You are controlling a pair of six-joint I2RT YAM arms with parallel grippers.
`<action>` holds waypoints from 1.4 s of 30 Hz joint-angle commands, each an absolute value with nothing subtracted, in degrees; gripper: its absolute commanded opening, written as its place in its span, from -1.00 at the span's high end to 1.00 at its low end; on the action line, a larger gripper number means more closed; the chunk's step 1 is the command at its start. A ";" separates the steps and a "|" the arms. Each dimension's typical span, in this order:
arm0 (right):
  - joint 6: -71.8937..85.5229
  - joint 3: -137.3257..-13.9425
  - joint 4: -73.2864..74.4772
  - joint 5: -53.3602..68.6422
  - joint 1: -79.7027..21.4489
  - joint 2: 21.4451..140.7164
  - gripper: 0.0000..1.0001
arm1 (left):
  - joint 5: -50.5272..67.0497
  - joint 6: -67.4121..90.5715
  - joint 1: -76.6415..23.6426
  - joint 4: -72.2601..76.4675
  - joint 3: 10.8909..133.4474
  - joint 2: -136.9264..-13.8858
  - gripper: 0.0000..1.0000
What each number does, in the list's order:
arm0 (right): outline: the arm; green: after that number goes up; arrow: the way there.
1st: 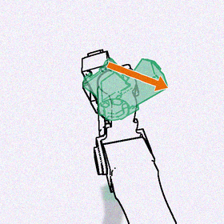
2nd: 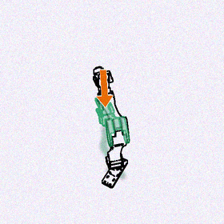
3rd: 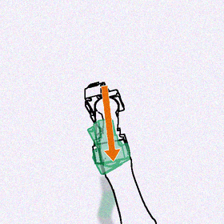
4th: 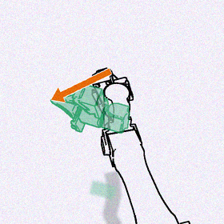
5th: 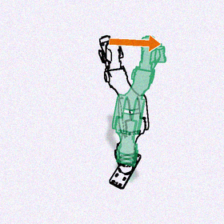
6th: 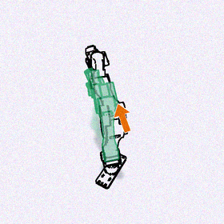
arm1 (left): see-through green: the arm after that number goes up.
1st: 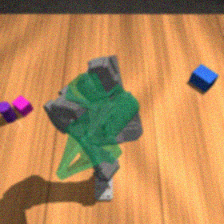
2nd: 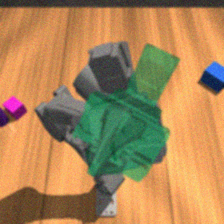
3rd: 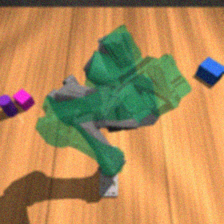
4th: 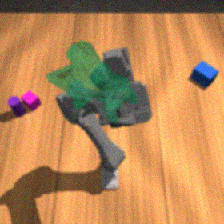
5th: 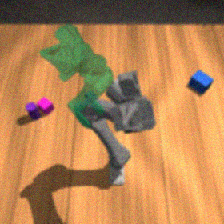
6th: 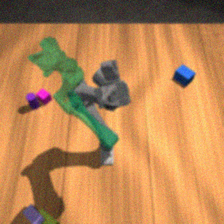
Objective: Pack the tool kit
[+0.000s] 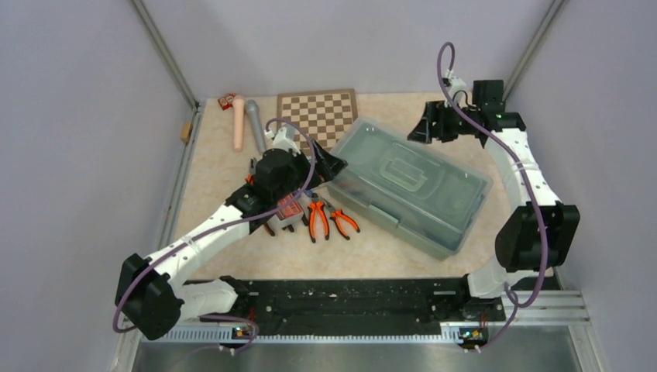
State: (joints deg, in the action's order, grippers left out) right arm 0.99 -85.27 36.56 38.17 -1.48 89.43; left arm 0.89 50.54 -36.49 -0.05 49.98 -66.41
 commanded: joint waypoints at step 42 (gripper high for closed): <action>26.30 -61.20 17.13 10.33 -4.01 72.43 0.35 | 21.05 46.59 -34.38 10.42 84.82 -102.06 -0.97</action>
